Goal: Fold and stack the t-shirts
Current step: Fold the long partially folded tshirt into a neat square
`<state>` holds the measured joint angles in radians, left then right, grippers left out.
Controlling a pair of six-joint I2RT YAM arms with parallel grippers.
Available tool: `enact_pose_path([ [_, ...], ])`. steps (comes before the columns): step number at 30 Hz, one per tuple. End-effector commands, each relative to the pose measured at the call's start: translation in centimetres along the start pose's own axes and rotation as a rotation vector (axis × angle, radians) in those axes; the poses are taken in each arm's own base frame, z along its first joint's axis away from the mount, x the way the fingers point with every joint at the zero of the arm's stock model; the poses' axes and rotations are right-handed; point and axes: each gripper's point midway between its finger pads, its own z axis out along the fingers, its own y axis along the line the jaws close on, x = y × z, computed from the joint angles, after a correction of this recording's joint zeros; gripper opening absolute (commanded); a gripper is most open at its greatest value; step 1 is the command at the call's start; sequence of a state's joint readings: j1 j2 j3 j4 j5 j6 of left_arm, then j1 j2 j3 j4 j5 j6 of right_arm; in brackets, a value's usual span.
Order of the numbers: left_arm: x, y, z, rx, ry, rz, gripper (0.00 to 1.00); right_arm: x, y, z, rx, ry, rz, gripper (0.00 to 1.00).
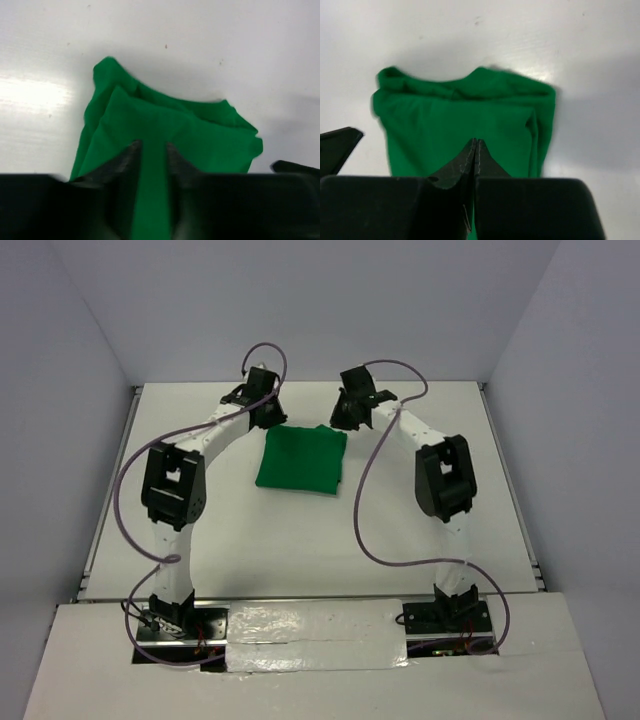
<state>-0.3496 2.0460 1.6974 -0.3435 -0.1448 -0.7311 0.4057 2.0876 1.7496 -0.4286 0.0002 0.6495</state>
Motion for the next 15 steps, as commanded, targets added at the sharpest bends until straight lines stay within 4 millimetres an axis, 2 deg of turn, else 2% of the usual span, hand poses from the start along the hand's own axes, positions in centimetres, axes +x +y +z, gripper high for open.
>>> enact_pose_path([
  [1, -2.4, -0.9, 2.0, 0.008, -0.023, -0.029, 0.31, 0.7, -1.9, 3.2, 0.101, 0.068, 0.046, 0.00],
  [2, -2.3, -0.6, 2.8, -0.001, -0.014, -0.031, 0.22, 0.7, -2.2, 3.8, 0.107, 0.077, 0.055, 0.00],
  [3, -1.4, 0.2, 4.4, -0.021, 0.012, -0.029, 0.06, 0.8, -2.3, 4.3, 0.112, 0.090, 0.073, 0.00],
  [4, -2.0, -0.1, 4.6, -0.016, 0.012, -0.034, 0.00, 0.8, -2.3, 5.3, 0.114, 0.095, 0.078, 0.00],
  [5, -1.3, 0.8, 5.9, -0.034, 0.037, -0.037, 0.00, 0.9, -2.6, 5.6, 0.128, 0.105, 0.085, 0.00],
  [6, -1.2, 1.0, 6.3, -0.038, 0.042, -0.039, 0.00, 0.1, -2.4, 5.8, 0.130, 0.087, 0.093, 0.00],
  [7, -1.3, 0.8, 6.6, -0.025, 0.046, -0.039, 0.00, 0.2, -2.6, 6.2, 0.143, 0.089, 0.095, 0.00],
  [8, -1.0, 1.4, 7.3, -0.030, 0.056, -0.040, 0.00, 1.1, -3.8, 7.1, 0.179, 0.116, 0.101, 0.00],
  [10, -0.9, 1.5, 8.0, -0.021, 0.055, -0.042, 0.00, 0.8, -4.4, 7.6, 0.202, 0.111, 0.114, 0.00],
  [11, -0.4, 2.0, 8.7, -0.024, 0.069, -0.045, 0.00, 1.6, -5.2, 8.3, 0.223, 0.129, 0.122, 0.00],
  [13, -0.5, 2.0, 9.3, -0.020, 0.068, -0.041, 0.00, 2.0, -5.8, 8.6, 0.236, 0.140, 0.132, 0.00],
  [14, 0.1, 2.4, 10.1, -0.024, 0.084, -0.040, 0.00, 2.2, -5.8, 8.7, 0.230, 0.143, 0.132, 0.00],
  [15, -0.4, 2.0, 10.2, -0.015, 0.074, -0.038, 0.00, 2.1, -5.7, 8.3, 0.227, 0.140, 0.130, 0.00],
])
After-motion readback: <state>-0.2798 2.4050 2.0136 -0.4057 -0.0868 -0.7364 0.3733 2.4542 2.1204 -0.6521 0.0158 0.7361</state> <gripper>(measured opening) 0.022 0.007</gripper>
